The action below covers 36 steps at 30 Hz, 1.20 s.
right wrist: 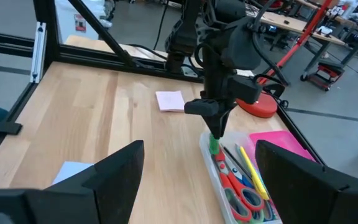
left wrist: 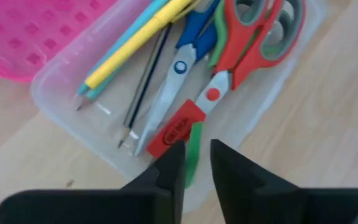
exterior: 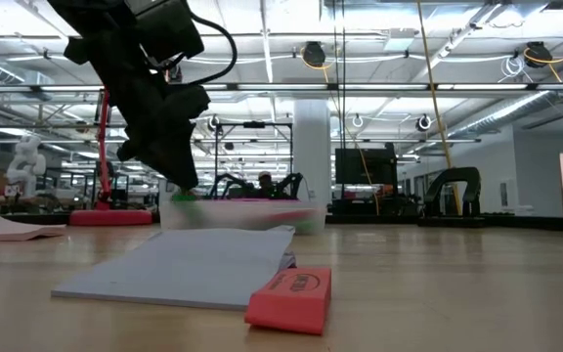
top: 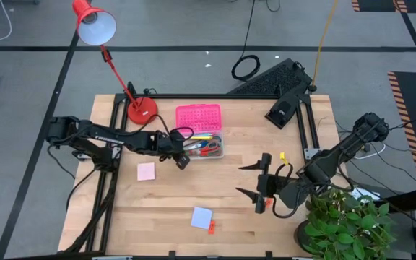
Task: Pack school essentials
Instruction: Put the green eraser into the pink supply box, then put the right orange eraser into the pink supply box
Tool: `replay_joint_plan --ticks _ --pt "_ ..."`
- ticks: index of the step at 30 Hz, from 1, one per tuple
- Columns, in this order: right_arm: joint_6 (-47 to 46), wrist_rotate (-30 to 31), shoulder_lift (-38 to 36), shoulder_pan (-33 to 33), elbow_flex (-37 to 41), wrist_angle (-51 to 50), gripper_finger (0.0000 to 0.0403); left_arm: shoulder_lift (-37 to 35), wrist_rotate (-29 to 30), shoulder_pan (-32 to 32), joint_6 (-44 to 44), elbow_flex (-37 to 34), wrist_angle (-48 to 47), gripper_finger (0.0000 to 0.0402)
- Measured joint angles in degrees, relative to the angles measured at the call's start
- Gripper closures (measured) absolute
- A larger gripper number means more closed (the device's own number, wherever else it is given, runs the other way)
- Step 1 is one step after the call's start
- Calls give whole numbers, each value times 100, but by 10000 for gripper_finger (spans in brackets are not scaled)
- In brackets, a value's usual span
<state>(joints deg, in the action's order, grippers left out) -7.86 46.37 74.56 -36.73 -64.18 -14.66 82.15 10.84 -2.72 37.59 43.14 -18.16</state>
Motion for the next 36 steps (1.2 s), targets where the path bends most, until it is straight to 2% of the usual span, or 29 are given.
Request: replay_joint_plan --ticks 8,12,18,23,30,36 --pt "-42 -9 0 0 0 -15 103 -58 -9 -11 -356 6 -33 271" --pt "-127 -11 0 0 0 -17 103 -210 7 -11 -572 37 -105 269" --pt "-747 -183 0 0 0 -77 103 -667 16 121 -717 48 -74 270" --pt "-1189 -874 85 2 -2 -160 103 -1154 16 382 -857 47 93 270" --pt "-1466 -1680 616 42 -4 -913 103 -1619 19 770 -1196 50 536 270" --pt "-852 -3341 1289 66 -2 -1395 118 -1707 19 927 -1444 50 508 270"
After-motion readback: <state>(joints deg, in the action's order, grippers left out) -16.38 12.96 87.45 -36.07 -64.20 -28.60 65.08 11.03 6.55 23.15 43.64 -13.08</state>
